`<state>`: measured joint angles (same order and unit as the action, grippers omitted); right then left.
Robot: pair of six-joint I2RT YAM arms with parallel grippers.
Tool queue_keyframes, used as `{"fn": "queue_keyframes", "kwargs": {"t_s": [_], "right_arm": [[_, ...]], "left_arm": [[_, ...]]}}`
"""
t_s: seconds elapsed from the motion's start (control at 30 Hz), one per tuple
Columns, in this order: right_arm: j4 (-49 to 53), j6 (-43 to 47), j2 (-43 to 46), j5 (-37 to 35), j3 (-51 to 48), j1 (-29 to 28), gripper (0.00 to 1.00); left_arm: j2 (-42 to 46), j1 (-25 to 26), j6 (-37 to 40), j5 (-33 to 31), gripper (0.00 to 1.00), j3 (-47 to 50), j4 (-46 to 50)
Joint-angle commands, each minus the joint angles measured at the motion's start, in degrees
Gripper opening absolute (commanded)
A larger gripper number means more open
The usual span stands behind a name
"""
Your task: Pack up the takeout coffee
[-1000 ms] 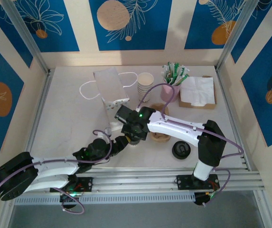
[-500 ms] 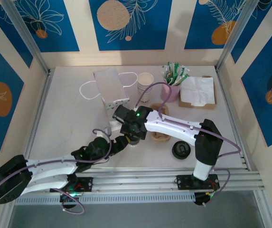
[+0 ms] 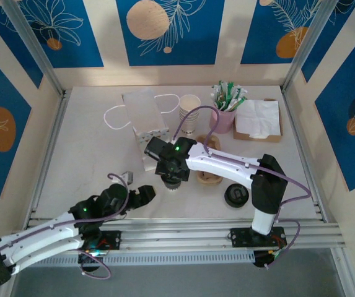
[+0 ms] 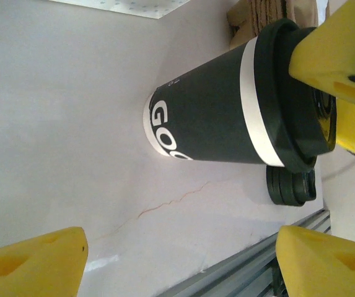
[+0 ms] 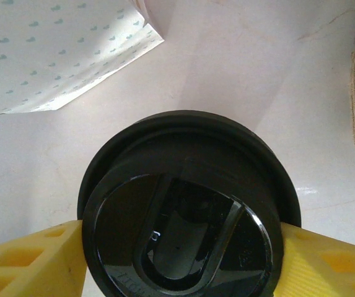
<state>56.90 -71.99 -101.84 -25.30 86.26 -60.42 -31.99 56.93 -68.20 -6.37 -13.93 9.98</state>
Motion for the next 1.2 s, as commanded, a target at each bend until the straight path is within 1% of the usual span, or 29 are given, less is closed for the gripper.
{"fn": "queue_keyframes", "kwargs": {"t_s": [0.0, 0.2, 0.57, 0.83, 1.17], "right_arm": [[6.9, 1.5, -2.0, 2.6, -1.3, -0.4, 0.7], [8.9, 2.2, 1.3, 0.9, -2.4, -0.2, 0.71], [6.8, 1.0, 5.5, 1.5, -5.9, 0.8, 0.72], [5.9, 1.0, 7.2, 1.5, -6.1, 0.9, 0.78], [5.7, 1.4, 10.3, 0.7, -6.4, 1.1, 0.82]], "left_arm": [[2.2, 0.2, 3.3, -2.1, 0.8, -3.1, 9.1], [1.7, 0.2, 4.7, -3.9, 0.8, -6.0, 12.1], [-2.4, 0.2, 5.5, -4.8, 0.78, -9.3, 11.1], [-2.4, 0.2, 5.6, -4.9, 0.78, -9.5, 11.9], [-3.3, 0.2, 5.9, -5.1, 0.78, -10.7, 12.3]]}}
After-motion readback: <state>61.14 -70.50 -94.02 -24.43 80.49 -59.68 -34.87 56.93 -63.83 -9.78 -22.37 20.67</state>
